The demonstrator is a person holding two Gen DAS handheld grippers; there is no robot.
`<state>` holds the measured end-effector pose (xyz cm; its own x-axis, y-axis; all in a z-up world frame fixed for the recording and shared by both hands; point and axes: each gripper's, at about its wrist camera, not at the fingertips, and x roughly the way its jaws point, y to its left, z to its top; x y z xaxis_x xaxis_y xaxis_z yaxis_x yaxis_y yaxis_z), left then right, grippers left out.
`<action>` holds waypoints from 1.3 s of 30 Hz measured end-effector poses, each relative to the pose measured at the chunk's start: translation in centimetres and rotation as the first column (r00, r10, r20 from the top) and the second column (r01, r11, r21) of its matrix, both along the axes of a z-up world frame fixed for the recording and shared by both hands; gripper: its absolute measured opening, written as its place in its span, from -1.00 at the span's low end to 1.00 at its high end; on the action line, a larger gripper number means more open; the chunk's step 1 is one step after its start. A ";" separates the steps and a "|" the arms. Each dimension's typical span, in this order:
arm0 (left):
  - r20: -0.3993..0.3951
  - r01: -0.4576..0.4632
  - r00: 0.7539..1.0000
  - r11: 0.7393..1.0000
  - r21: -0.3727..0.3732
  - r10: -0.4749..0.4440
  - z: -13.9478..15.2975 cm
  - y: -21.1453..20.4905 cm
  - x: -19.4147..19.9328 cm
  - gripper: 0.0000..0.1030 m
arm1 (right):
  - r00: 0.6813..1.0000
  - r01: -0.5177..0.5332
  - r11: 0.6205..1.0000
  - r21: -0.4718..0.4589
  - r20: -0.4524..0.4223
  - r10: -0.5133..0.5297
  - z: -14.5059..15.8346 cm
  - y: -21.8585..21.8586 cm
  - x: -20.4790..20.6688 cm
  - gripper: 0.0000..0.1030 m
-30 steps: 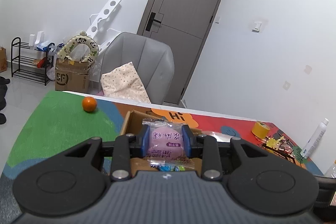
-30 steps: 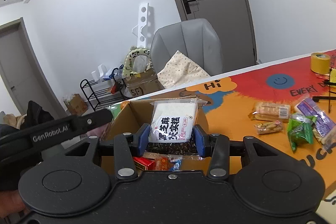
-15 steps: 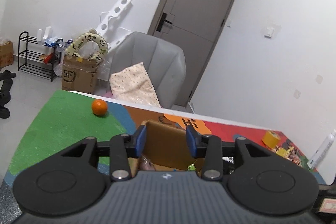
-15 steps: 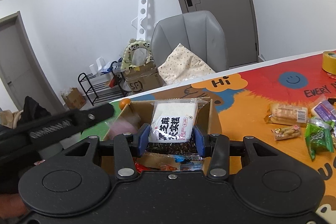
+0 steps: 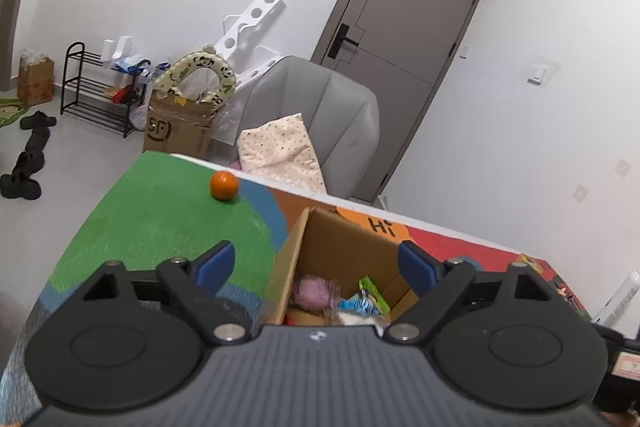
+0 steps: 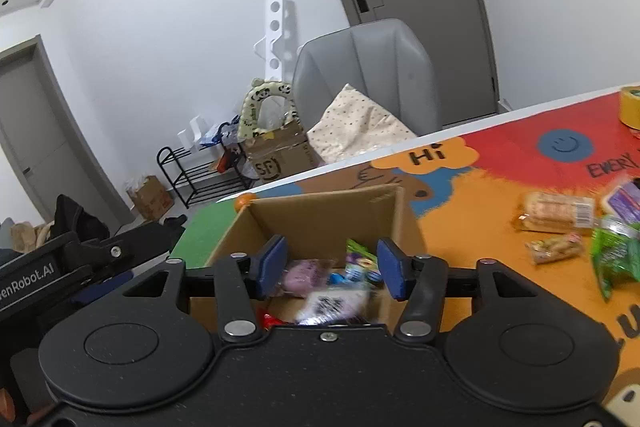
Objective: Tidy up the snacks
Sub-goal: 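Move the left tool to the green cow-print snack packet and grasp it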
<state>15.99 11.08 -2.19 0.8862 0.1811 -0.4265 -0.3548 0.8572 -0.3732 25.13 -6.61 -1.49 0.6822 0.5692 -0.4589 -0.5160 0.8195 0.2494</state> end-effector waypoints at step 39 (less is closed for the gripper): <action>-0.054 0.299 0.954 0.945 0.135 -0.294 -1.1 -17.1 0.2 0.94 | 0.961 0.276 0.955 0.106 -0.045 -0.272 -2.6 -20.7 -3.1 0.99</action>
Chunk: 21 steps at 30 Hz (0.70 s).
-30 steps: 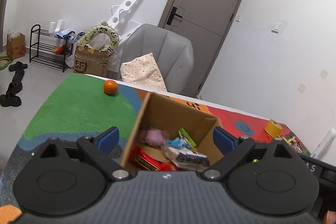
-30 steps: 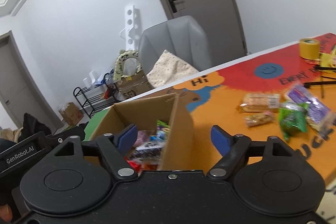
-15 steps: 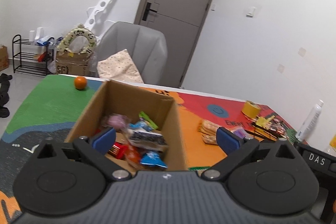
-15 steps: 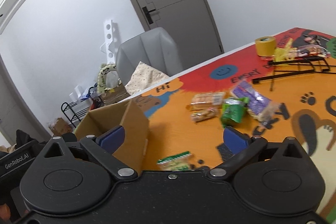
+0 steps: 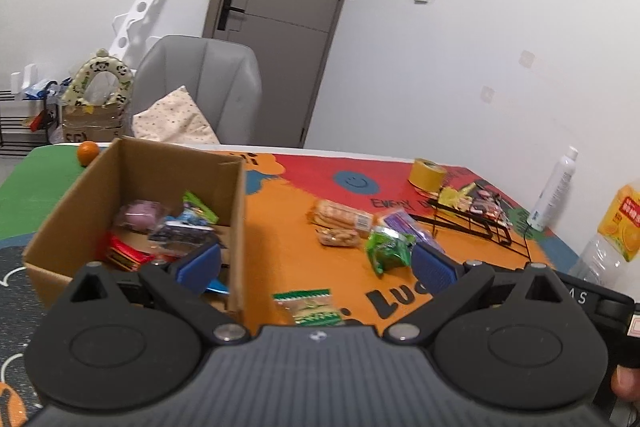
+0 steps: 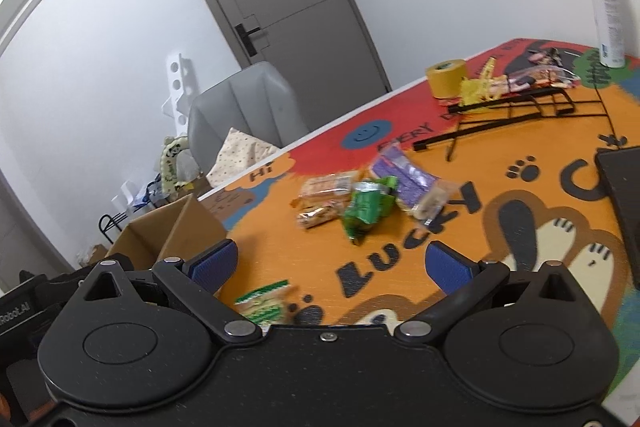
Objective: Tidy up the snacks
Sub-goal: 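Move the left tool to the green cow-print snack packet and grasp it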
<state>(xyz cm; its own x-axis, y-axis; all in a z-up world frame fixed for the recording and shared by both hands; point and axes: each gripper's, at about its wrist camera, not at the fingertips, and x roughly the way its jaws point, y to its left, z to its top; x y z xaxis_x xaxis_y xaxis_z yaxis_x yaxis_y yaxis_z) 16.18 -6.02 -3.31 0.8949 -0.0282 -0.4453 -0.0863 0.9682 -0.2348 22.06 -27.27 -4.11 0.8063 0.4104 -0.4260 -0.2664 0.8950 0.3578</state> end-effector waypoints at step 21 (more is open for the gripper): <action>-0.148 0.064 0.987 0.998 0.026 -0.060 -5.4 -4.9 3.6 0.31 | 0.999 0.014 0.999 0.044 -0.050 -0.012 -3.7 -2.9 1.8 0.70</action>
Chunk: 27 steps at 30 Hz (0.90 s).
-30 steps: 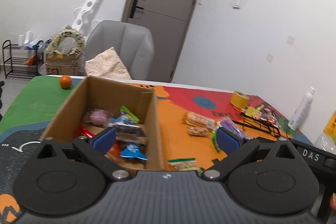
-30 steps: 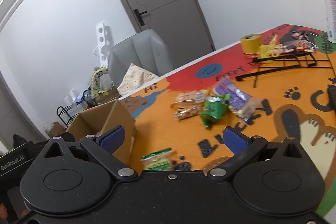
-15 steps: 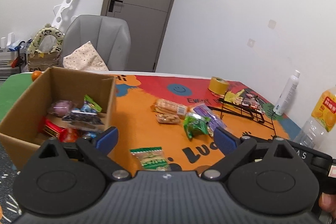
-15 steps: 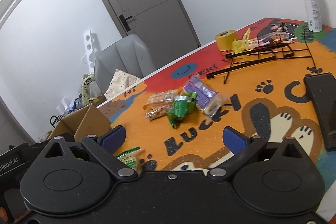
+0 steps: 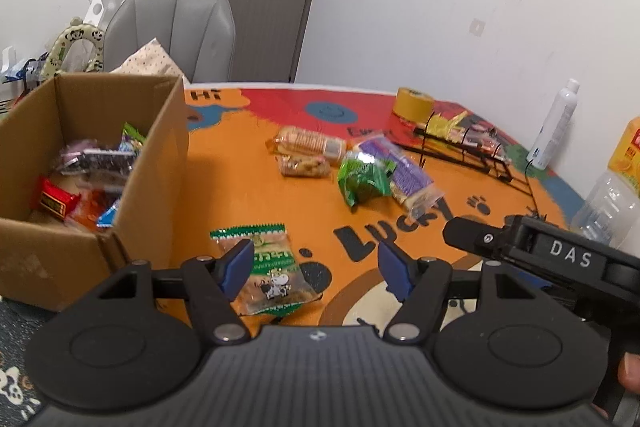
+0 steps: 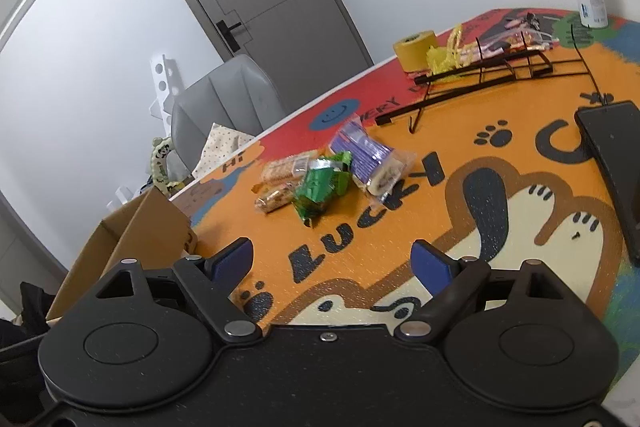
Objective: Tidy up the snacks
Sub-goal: 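Move the left tool to the green cow-print snack packet and grasp it, then lift the cow-print packet with the left tool while the right tool grasps a green candy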
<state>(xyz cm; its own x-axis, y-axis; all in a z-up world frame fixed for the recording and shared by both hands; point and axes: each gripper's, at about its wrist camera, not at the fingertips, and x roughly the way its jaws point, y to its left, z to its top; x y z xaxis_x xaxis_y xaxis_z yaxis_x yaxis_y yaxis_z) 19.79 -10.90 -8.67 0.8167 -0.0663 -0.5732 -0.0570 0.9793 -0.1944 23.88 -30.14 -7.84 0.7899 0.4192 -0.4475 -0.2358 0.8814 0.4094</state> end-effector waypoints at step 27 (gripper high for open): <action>-0.053 -0.113 0.992 0.990 0.078 0.118 -3.5 -1.2 3.7 -0.10 | 0.997 -0.039 0.998 0.044 -0.064 0.042 -2.2 -0.4 3.3 0.43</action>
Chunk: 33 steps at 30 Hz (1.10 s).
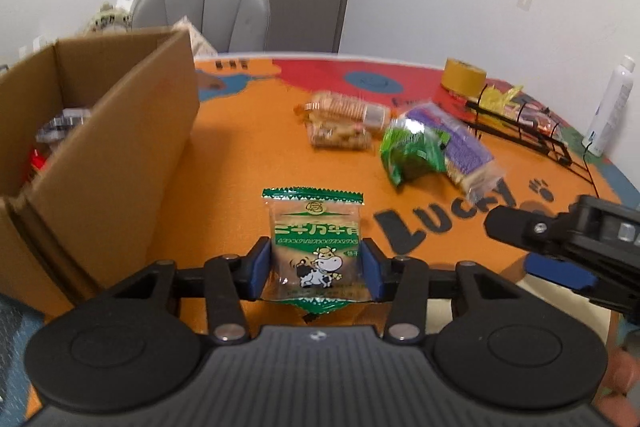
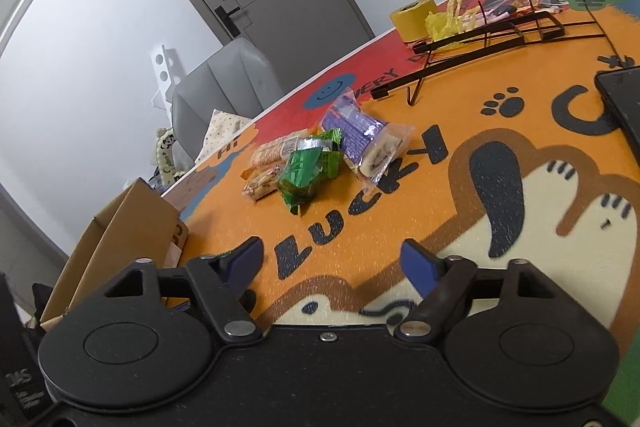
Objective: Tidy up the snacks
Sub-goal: 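Lift the cow-print packet with the left tool while the right tool grasps a green candy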
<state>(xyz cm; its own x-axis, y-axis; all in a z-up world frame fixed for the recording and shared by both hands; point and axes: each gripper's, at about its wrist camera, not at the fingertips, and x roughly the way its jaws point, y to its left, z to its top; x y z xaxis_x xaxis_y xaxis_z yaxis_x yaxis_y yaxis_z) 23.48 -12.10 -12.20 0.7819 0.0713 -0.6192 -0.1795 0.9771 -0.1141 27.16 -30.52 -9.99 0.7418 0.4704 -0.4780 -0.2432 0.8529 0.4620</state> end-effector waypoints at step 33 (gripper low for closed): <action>0.135 -0.012 0.990 0.996 -0.087 0.024 7.6 5.7 2.9 -0.10 | 0.994 0.010 0.998 -0.061 -0.111 -0.017 2.0 6.3 8.9 0.41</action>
<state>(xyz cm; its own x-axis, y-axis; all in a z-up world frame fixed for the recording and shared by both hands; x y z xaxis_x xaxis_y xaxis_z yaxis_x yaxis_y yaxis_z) 26.36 -6.42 -4.60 0.8585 0.0373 -0.5114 -0.1741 0.9593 -0.2223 36.07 -24.26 -8.03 0.6887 0.4284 -0.5849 -0.1812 0.8828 0.4333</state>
